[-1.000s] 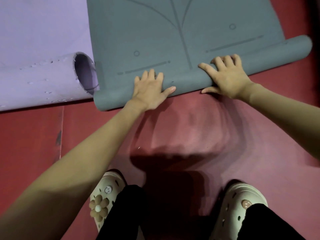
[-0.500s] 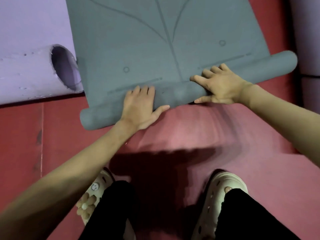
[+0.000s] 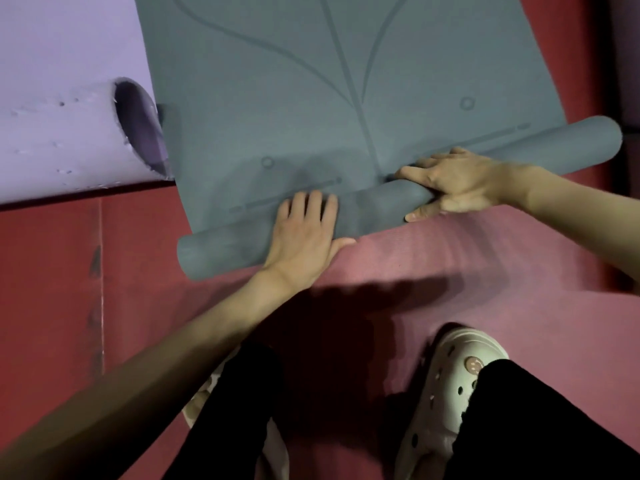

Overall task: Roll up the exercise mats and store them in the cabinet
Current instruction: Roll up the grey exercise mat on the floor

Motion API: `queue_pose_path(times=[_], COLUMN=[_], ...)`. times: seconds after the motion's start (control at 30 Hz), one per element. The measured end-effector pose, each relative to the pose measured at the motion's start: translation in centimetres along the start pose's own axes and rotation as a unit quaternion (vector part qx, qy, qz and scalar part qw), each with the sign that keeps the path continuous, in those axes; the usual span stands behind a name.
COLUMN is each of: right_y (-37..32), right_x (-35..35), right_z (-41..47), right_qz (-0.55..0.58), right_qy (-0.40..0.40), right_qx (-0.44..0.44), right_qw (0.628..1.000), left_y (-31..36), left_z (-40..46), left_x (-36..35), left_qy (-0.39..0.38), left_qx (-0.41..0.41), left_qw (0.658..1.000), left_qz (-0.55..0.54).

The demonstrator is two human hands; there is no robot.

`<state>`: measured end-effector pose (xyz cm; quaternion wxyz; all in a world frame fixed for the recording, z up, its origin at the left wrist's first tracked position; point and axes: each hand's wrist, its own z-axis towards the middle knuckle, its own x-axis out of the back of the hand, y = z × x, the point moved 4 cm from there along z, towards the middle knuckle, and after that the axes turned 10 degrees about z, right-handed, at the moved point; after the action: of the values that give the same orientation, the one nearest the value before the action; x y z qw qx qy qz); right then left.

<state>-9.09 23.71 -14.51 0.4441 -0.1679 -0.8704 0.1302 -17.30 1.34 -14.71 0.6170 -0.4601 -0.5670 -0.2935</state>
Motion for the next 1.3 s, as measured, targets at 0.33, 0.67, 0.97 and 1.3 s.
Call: queue_pose_path(times=[0.33, 0.67, 0.97, 1.3], right_y=[-0.5, 0.5, 1.1, -0.3], right_x=[-1.2, 0.5, 1.7, -0.6], right_z=[-2.0, 0.1, 1.0, 0.7], right_qz=[-0.04, -0.075, -0.003, -0.11], right_qy=[0.255, 0.238, 0.216, 0.318], right_qx=[-0.001, -0.037, -0.038, -0.031], right_qw=[0.966, 0.968, 0.976, 0.941], left_y=[-2.3, -4.0, -3.8, -6.4], left_z=[3.3, 4.5, 3.6, 7.9], left_x=[0.1, 0.0, 0.5, 0.8], left_qy=[-0.11, -0.082, -0.003, -0.188], left_qx=[-0.053, 0.001, 0.003, -0.021], left_qw=[0.988, 0.986, 0.99, 0.954], left_qz=[-0.099, -0.145, -0.141, -0.234])
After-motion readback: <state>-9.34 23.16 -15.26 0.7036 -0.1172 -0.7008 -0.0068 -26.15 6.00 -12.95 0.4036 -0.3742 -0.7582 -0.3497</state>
